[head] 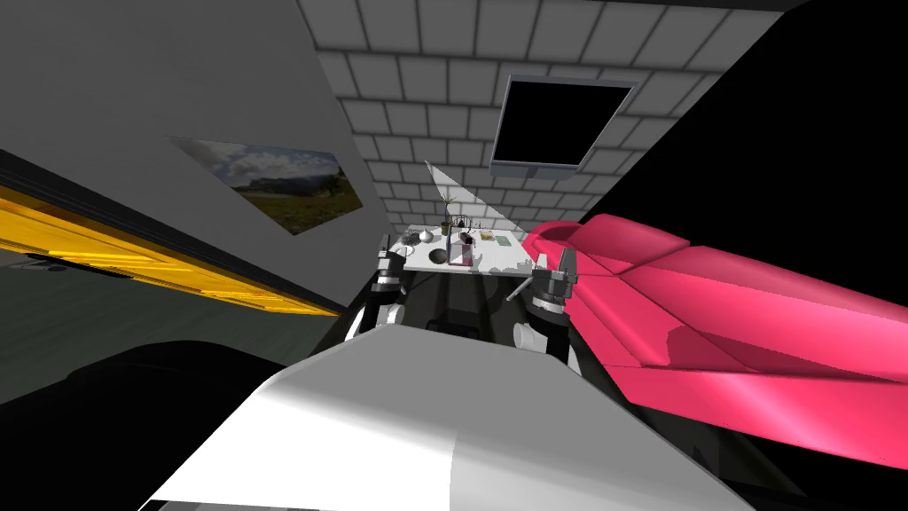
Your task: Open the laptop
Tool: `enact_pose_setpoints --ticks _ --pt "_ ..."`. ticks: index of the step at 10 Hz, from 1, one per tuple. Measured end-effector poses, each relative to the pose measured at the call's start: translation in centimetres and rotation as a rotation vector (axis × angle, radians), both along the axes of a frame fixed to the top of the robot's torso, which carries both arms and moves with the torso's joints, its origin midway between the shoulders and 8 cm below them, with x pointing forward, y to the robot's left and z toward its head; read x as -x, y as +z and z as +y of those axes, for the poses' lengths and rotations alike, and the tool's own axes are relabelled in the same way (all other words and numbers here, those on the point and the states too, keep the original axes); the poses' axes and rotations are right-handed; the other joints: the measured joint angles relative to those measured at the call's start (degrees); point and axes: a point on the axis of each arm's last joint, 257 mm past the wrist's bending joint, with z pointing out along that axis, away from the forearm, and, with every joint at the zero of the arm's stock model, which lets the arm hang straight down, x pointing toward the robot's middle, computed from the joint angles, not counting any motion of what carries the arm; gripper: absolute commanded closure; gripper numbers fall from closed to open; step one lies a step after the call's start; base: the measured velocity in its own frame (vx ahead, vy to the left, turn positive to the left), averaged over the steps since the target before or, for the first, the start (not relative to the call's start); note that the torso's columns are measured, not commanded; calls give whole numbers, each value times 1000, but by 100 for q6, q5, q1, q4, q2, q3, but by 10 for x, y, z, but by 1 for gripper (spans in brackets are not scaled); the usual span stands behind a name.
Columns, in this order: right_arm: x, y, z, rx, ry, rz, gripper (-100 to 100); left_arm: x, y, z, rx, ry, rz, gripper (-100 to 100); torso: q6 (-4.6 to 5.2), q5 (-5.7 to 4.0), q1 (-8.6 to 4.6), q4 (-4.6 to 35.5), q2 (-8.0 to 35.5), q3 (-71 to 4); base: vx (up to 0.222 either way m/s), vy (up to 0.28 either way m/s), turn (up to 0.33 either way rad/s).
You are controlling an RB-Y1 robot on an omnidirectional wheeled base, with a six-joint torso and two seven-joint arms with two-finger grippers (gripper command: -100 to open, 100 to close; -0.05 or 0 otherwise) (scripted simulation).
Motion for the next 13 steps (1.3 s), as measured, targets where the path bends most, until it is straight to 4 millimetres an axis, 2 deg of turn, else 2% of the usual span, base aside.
enact_pose_setpoints --ticks 2,9,10,11,13 --pt "0 0 0 0 0 0 0 0 0 0 0 0 0 0 0 0 0 600 597 -1200 0 0 0" --pt "0 0 0 0 0 0 0 0 0 0 0 0 0 0 0 0 0 3537 3539 -7073 0 0 0" --pt "0 0 0 0 0 0 0 0 0 0 0 0 0 -100 0 0 0 3960 3962 -7919 18 -8 0" --pt "0 0 0 0 0 0 0 -1 -1 -2 -22 -9 5 -100 0 0 -1 4148 4151 -8316 30 -15 0" --pt "0 0 0 0 0 0 0 -3 -5 -5 -79 -27 17 -100 0 -1 -2 4219 4214 -8457 47 -21 0"
